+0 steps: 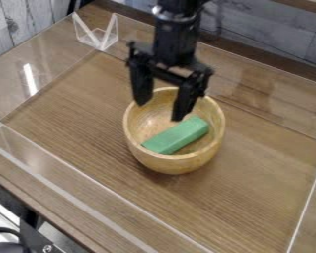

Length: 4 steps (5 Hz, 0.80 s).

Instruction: Move green object from inside the wooden bowl to the table next to it

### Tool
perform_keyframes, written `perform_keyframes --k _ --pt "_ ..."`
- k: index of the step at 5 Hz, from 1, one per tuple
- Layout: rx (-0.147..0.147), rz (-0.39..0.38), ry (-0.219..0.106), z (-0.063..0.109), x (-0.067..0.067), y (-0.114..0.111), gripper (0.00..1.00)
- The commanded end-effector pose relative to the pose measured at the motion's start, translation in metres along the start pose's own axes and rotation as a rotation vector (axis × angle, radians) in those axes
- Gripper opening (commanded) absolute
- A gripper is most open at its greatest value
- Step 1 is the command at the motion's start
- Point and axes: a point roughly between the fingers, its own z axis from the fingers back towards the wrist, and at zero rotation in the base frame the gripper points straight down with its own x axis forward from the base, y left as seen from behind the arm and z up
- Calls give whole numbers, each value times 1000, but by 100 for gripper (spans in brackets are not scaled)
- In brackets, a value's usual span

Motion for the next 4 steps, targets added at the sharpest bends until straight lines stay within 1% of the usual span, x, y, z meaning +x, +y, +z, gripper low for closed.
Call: perform_keyframes --k 1,2,4 --pt "2 22 -85 7 3 2 100" --pt "-4 36 -98 4 5 1 100" --pt "-12 -12 -120 -15 10 -10 100"
